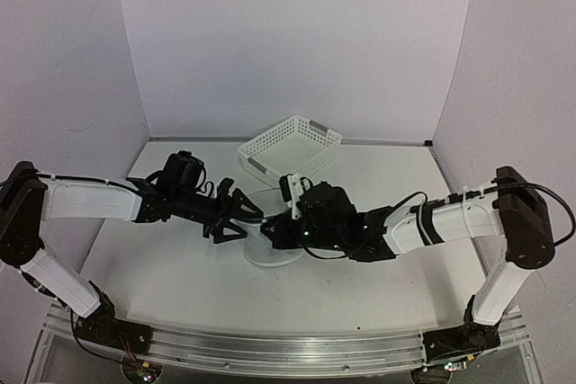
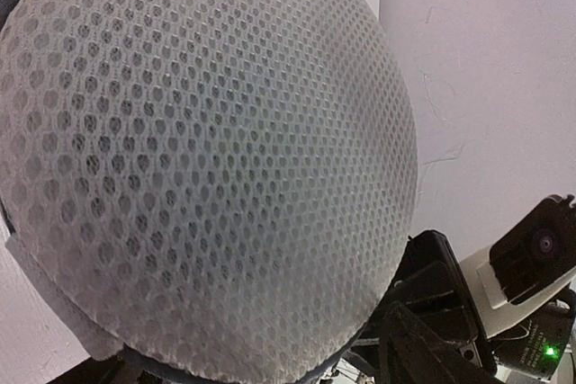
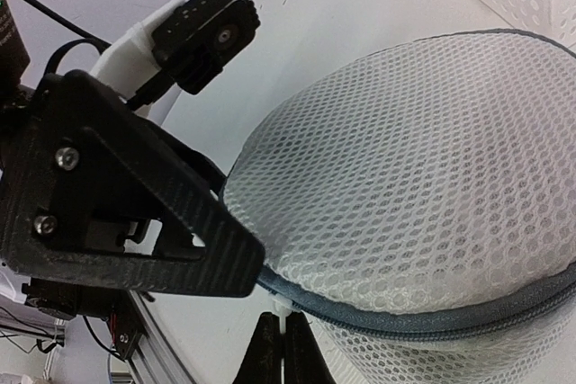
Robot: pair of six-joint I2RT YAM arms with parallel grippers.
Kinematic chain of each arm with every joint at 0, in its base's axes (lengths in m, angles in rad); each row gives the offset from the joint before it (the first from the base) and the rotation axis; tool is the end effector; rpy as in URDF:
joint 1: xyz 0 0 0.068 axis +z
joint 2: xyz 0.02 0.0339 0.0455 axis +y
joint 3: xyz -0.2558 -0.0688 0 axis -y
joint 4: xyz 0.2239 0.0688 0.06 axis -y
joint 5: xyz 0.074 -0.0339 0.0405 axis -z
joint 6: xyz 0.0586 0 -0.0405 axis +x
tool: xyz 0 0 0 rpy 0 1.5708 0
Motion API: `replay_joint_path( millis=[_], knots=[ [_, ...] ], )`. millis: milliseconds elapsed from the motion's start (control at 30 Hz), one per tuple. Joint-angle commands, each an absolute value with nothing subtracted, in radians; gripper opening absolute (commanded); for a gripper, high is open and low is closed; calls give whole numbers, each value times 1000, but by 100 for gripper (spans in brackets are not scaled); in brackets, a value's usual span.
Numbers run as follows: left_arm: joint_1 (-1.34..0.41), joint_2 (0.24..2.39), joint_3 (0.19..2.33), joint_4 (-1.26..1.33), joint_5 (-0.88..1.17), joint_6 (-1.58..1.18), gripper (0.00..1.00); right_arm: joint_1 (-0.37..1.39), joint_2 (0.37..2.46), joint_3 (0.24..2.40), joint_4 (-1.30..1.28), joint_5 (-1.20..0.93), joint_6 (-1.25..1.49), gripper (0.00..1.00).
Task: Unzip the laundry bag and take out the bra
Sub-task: Adjust the laundry bag at the center of the board, then hold the laundry bag at the center of the board.
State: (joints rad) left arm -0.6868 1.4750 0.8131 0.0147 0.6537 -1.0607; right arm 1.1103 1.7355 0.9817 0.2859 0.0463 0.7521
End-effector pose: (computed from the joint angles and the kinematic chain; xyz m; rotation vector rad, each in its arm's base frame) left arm 0.2134 -0.2211 0.2052 -0.0518 2.6172 -1.5468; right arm 0.1733 0.3433 0.1966 -0.3658 2.1989 1.0692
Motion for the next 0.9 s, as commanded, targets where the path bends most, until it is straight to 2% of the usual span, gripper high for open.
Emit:
replay_joint_path(
  millis=[0,200,400,633,867],
  knots=[
    [-689,1494,819,101,652,-1094,78,1126,1712,979,348,55,721,0],
    [-684,1508,831,118,633,-1104,76,1140,1696,941,348,53,709,0],
    [-678,1518,834,119,632,-1103,66,1156,1678,909,347,65,695,0],
    [-677,1517,830,118,626,-1101,36,1168,1664,898,331,86,682,0],
    [-676,1519,828,119,627,-1098,10,1186,1649,892,309,106,658,0]
  ],
)
